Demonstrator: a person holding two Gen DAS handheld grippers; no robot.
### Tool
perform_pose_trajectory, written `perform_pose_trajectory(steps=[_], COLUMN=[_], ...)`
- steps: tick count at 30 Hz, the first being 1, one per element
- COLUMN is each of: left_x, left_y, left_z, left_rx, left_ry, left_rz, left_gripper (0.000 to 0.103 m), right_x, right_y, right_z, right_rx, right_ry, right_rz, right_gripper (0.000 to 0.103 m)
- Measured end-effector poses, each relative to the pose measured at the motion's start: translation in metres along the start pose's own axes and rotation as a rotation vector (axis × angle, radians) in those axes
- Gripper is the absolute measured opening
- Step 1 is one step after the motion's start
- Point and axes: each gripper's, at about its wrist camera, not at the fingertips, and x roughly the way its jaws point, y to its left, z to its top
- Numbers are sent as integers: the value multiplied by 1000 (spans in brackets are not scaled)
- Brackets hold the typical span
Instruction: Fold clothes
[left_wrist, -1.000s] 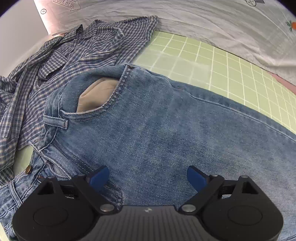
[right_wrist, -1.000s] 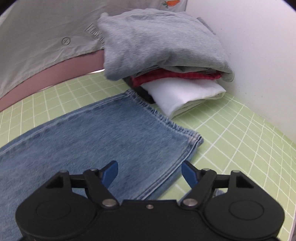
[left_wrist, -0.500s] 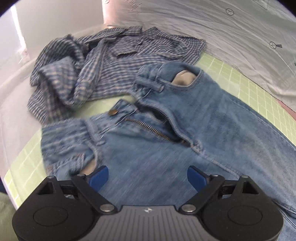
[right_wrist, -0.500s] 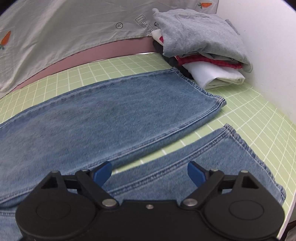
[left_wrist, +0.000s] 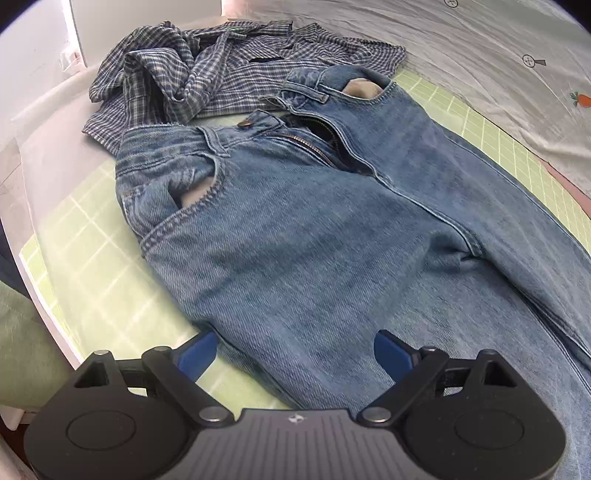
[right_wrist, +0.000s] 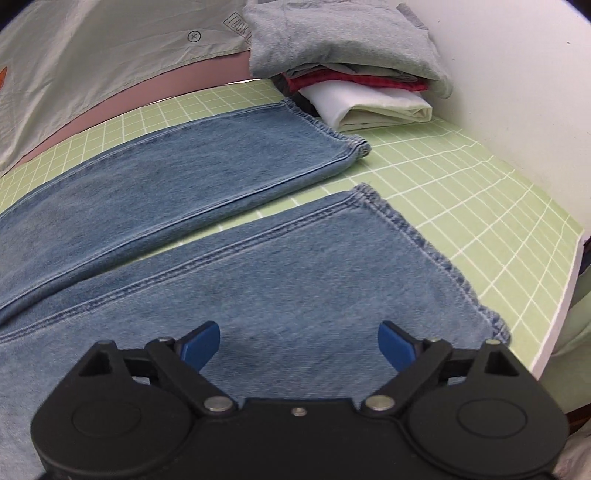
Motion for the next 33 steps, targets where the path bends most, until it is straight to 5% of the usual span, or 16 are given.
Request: perform_pose_trajectory(steps=[6, 10, 15, 17, 18, 23, 28, 33], left_x=[-14, -22, -31, -33, -34, -38, -37, -33], left_y=[-24, -38, -53, -57, -59, -59, -41, -15], left_z=[-29, -45, -55, -57, -57, -56, -53, -46], left_rx=[12, 15, -2, -10, -14, -50, -96, -182], left_ry=[-2, -1, -12, -19, -21, -44, -46, -45], left_rz=[1, 6, 12, 18, 21, 48, 94, 130], left_gripper=[92, 92, 92, 92, 92, 92, 92, 92], right_x=[20, 37, 48, 46, 45, 44, 59, 63], right_y=[-59, -86, -99, -99, -97, -125, -174, -160], right_z=[7, 17, 23, 24, 25, 27, 34, 42], right_rx=[-52, -39, -41, -56, -84, -78, 47, -63], right_ry=[-13, -3, 5, 3, 2, -8, 17, 38], right_rz=[-65, -35, 90, 129, 128, 143, 44, -54], right_gripper=[95, 94, 62, 19, 12, 7, 7, 21])
